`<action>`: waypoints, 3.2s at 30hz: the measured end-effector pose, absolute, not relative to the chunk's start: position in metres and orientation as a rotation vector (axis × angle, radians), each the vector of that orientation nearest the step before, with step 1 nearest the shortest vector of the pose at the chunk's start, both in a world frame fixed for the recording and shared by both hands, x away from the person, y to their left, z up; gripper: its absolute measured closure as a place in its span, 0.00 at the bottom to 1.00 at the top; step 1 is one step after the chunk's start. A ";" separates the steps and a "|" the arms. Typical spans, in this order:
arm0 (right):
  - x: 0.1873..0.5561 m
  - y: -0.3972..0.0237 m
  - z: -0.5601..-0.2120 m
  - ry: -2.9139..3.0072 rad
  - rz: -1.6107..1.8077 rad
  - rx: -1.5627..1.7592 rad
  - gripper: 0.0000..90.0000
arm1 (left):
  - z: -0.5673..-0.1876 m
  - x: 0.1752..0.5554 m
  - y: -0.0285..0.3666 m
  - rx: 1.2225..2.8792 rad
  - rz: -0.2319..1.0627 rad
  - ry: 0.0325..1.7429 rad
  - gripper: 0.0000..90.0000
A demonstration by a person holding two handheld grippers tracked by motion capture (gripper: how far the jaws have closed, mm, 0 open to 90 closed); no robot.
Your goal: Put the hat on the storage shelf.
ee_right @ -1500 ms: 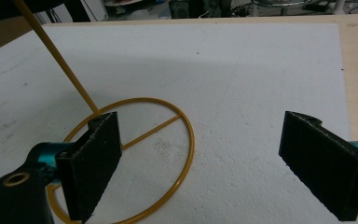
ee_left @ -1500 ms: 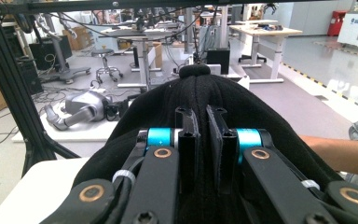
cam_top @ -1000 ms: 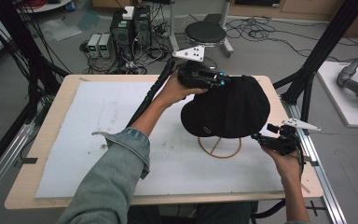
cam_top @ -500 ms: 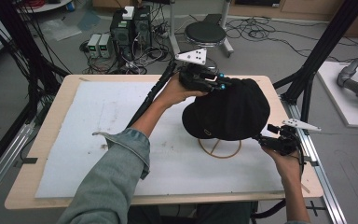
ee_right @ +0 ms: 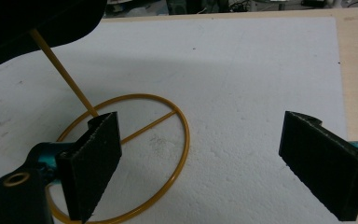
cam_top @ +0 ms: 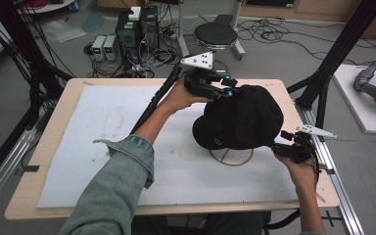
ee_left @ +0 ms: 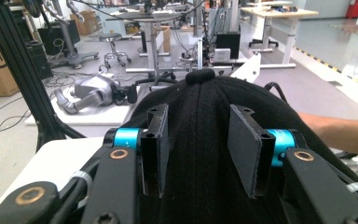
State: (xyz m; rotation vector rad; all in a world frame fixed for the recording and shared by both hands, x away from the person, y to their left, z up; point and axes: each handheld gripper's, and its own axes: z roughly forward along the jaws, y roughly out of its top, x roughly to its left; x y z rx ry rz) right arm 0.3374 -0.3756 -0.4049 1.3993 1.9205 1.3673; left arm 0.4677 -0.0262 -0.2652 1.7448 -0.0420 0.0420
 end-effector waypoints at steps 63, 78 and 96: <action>0.343 -0.371 -0.411 1.930 1.357 1.416 0.14 | -0.314 0.401 0.222 1.682 0.493 0.521 0.34; 0.344 -0.368 -0.411 1.940 1.353 1.412 0.14 | -0.353 0.366 0.264 1.633 0.574 0.628 0.34; 0.346 -0.368 -0.413 1.942 1.344 1.422 0.14 | -0.400 0.345 0.287 1.594 0.622 0.744 0.34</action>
